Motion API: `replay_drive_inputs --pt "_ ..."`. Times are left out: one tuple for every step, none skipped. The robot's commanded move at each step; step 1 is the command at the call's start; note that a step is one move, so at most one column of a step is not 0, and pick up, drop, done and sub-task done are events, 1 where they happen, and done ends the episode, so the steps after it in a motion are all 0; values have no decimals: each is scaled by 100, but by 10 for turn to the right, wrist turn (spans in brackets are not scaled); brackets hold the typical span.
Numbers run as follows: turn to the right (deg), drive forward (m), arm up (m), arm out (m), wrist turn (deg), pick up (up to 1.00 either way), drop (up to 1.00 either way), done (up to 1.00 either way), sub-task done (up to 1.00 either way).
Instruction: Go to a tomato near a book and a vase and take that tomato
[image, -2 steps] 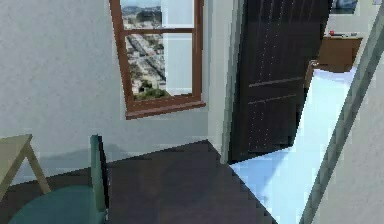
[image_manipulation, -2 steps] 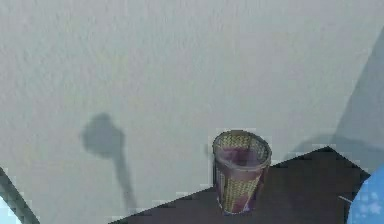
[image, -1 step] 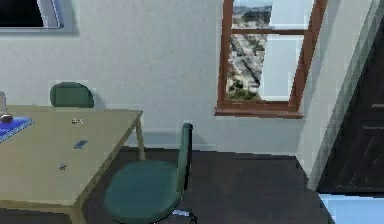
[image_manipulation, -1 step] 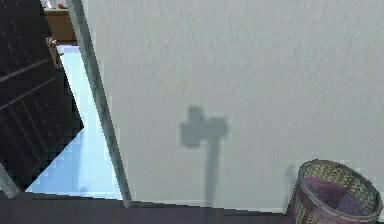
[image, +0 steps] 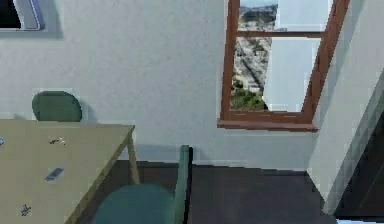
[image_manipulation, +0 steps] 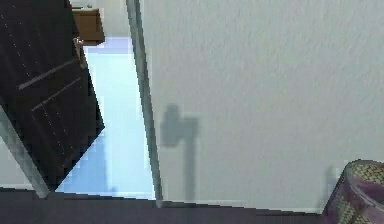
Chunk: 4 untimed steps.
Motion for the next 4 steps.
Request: replay_drive_inputs --pt "450 0 0 0 0 0 0 0 0" --pt "90 0 0 0 0 0 0 0 0" --pt "0 100 0 0 0 0 0 0 0" --pt "270 0 0 0 0 0 0 0 0"
